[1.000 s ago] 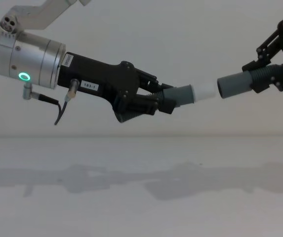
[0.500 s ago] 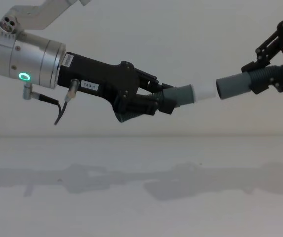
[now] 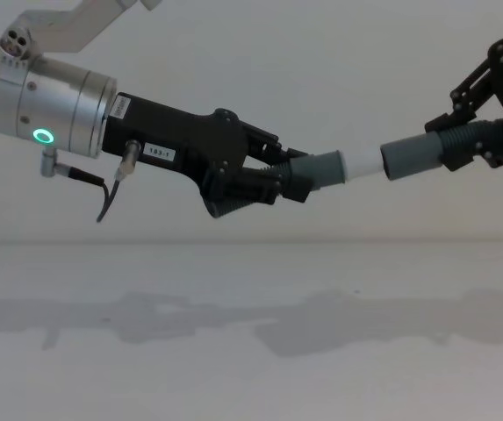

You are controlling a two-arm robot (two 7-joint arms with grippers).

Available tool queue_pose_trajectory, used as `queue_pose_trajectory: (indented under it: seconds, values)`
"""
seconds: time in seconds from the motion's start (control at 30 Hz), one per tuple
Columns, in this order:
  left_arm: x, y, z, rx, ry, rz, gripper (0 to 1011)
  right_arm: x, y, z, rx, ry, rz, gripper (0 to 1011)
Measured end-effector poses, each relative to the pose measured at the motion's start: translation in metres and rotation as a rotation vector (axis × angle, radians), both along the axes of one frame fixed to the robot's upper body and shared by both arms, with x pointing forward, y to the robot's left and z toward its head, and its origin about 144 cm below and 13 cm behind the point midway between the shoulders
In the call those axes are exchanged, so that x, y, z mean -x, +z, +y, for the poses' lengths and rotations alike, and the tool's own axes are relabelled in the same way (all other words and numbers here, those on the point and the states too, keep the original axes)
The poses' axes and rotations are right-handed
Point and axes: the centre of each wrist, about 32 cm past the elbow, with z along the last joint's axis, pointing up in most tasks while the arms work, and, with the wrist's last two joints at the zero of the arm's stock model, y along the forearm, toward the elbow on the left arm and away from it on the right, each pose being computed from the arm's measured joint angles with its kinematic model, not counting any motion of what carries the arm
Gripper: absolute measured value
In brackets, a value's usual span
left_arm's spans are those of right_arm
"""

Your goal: Use both hands to pick up one end of the pipe from the table, align the ends, and insert them.

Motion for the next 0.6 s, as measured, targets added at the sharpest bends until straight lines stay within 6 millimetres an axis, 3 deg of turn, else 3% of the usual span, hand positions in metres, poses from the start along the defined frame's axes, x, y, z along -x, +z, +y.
queue_pose_trajectory:
  seconds: [0.6]
  values:
    - [0.0000, 0.0000, 0.0000, 0.000, 0.000, 0.000, 335, -0.0016, 0.0040, 0.0013, -0.010, 0.000, -0.006, 258]
